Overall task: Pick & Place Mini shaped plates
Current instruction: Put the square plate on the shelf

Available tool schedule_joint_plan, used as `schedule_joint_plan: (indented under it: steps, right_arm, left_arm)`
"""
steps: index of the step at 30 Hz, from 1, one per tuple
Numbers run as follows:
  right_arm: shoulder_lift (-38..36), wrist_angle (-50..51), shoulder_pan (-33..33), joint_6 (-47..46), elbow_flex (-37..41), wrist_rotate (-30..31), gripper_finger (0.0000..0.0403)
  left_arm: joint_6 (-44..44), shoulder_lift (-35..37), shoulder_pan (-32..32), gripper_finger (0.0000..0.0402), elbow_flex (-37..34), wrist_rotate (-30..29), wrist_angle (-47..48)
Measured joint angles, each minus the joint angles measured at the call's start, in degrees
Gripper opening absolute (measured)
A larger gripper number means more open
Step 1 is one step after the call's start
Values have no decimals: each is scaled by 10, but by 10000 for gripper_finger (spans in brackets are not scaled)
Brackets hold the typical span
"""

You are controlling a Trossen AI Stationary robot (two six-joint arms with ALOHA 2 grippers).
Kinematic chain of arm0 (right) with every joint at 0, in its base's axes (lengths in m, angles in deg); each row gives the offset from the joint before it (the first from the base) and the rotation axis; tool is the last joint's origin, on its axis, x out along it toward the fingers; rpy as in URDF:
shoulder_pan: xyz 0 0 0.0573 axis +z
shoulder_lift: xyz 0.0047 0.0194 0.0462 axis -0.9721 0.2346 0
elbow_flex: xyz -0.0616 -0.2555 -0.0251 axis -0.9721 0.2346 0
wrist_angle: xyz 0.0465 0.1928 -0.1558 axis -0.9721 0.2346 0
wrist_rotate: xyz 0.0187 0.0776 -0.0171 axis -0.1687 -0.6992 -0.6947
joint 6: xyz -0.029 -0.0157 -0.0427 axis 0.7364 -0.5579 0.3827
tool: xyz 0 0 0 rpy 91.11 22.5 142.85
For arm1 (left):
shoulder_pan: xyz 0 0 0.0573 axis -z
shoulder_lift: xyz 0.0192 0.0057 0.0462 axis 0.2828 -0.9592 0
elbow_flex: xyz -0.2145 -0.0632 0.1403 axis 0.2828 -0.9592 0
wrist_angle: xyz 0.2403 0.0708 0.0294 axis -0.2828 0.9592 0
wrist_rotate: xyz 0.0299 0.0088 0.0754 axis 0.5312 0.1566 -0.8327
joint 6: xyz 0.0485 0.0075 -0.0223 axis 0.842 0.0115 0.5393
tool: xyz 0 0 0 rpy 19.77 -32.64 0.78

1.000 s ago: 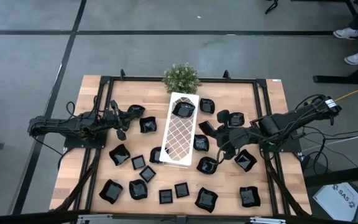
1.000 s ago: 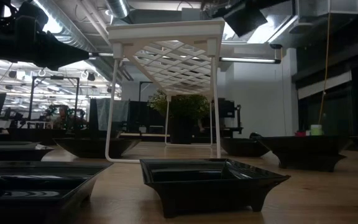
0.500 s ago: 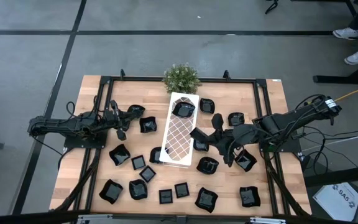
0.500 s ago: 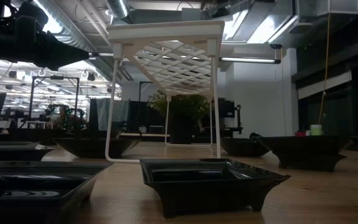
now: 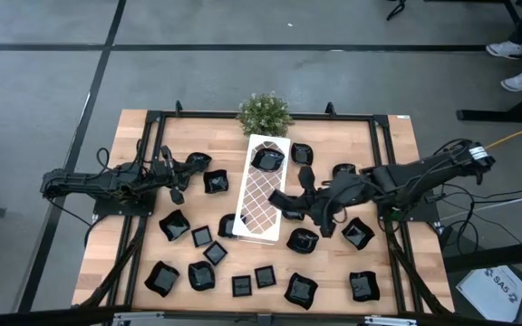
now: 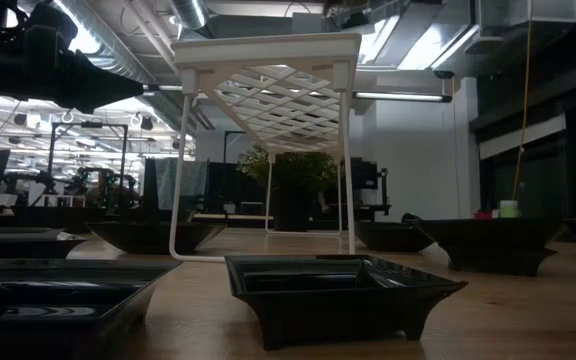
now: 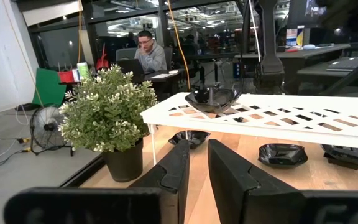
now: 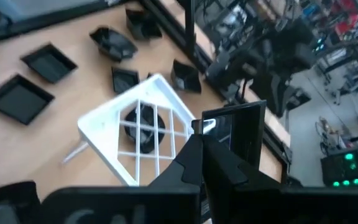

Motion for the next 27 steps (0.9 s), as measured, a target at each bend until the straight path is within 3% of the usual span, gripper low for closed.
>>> schedule_joint_plan:
  steps: [18, 27]
  right_arm:
    - [133, -64, -73, 27, 0, -10, 5]
    - [138, -67, -59, 84, 0, -114, 5]
  left_arm:
    - [0, 0, 0, 52, 0, 0, 0]
    - [0, 0, 0, 56, 0, 0, 0]
